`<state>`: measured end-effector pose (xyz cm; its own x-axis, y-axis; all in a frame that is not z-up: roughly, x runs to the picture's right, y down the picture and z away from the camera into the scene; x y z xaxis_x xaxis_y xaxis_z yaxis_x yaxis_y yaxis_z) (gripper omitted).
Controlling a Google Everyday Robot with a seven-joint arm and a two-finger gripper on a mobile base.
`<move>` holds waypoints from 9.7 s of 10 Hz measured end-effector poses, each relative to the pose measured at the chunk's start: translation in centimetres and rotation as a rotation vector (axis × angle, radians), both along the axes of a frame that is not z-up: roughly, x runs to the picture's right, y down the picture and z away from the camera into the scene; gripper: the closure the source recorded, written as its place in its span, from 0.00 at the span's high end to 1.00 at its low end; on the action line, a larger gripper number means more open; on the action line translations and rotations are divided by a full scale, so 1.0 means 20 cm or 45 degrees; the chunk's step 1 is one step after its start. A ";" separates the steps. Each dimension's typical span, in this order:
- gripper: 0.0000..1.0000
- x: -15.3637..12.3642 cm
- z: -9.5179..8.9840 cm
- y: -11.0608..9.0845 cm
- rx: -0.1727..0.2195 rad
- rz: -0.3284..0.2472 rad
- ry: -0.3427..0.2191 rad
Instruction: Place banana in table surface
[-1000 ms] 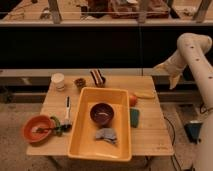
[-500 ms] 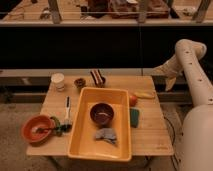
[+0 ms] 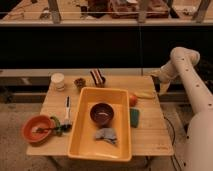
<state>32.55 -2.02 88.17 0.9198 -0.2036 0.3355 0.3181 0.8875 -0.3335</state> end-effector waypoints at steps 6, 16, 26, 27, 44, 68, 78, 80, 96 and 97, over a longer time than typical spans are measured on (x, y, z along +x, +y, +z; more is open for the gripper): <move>0.80 -0.06 0.17 0.07 0.023 0.153 0.057; 0.80 -0.07 0.40 0.12 -0.003 0.370 0.030; 0.80 -0.07 0.44 0.25 -0.099 0.501 0.205; 0.80 -0.08 0.44 0.25 -0.115 0.508 0.202; 0.78 -0.10 0.47 0.38 -0.333 0.427 0.293; 0.31 -0.28 -0.41 -0.35 -0.029 0.218 0.050; 0.31 -0.27 -0.29 -0.38 -0.053 0.184 0.060; 0.31 -0.24 -0.19 -0.33 -0.075 0.188 0.079; 0.02 -0.01 0.13 -0.03 -0.059 0.249 0.150; 0.02 0.06 0.21 0.06 -0.038 0.269 0.163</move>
<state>33.66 -0.84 92.28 0.9763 0.0060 0.2164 0.0799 0.9190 -0.3861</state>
